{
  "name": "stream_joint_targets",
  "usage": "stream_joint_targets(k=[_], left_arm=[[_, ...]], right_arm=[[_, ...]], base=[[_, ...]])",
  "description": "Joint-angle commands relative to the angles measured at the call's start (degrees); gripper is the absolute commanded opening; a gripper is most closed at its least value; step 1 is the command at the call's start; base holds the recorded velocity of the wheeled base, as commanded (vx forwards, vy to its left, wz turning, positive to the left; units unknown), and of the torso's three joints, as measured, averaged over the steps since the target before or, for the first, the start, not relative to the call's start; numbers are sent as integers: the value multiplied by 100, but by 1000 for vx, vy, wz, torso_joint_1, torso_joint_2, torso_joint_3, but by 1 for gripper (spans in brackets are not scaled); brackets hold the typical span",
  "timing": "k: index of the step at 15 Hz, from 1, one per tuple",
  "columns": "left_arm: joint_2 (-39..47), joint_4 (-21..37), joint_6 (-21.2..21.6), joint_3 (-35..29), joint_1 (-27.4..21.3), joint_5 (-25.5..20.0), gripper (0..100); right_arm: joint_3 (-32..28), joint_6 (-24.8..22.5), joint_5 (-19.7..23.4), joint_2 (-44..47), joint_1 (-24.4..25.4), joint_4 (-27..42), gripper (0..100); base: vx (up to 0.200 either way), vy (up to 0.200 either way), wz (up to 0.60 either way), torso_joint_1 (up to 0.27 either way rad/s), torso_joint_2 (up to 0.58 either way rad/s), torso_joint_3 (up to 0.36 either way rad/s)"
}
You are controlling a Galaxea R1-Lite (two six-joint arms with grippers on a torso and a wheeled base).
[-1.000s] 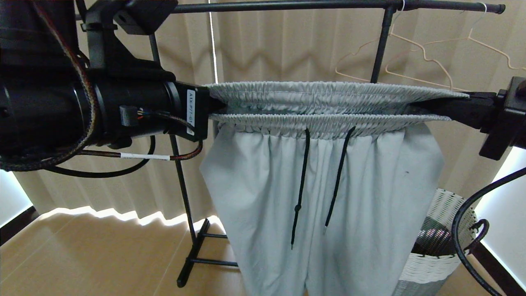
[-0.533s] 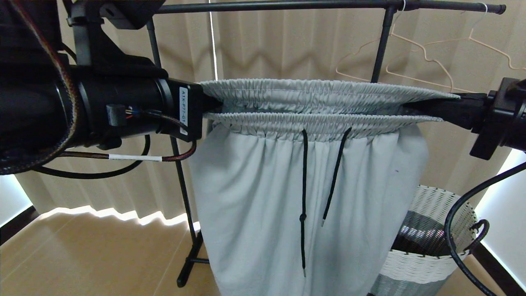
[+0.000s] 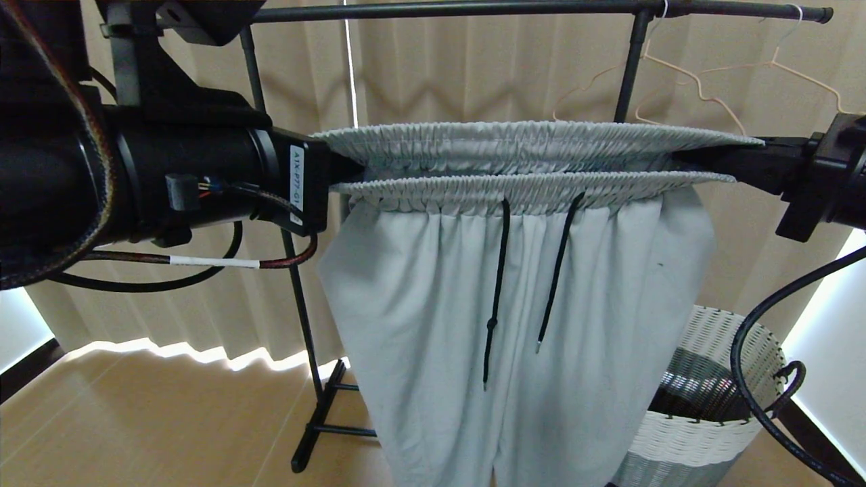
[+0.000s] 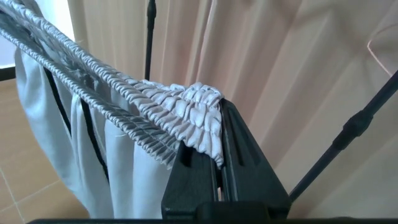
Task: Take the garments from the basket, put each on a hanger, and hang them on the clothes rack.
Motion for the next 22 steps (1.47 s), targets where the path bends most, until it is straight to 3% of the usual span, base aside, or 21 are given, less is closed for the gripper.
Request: stream_joint_targets(k=[1,8,9,12,14,17,22], left_arm=[[-14,-3,-1,121,-1,3,0],[-119,-65,8,130,8,-6,0],[-128,-65,8,148,8,-6,0],[-93,-47,-1,165,34,12,0],[-22,-47,-10,236,201,293,0],[92,-56,-18,218,289,443,0],[197,-179,-36,174,456,680,0]], right_arm=[[45,-1,1,26,-7,-2,0],[36,-1,-8,26,-16,51,0],[36,-1,-8,26,-16,60,100],[177,7,18,-27,2,25,100],[625,43,62,-194,46,-28,100],[677,51,80,-387,186,-28,100],[827,69,853,-721,195,-28,100]], base=[[0,0,0,0,0,0],[0,0,0,0,0,0],[0,0,0,0,0,0],[0,0,0,0,0,0],[0,0,0,0,0,0],[0,0,0,0,0,0],[0,0,0,0,0,0]])
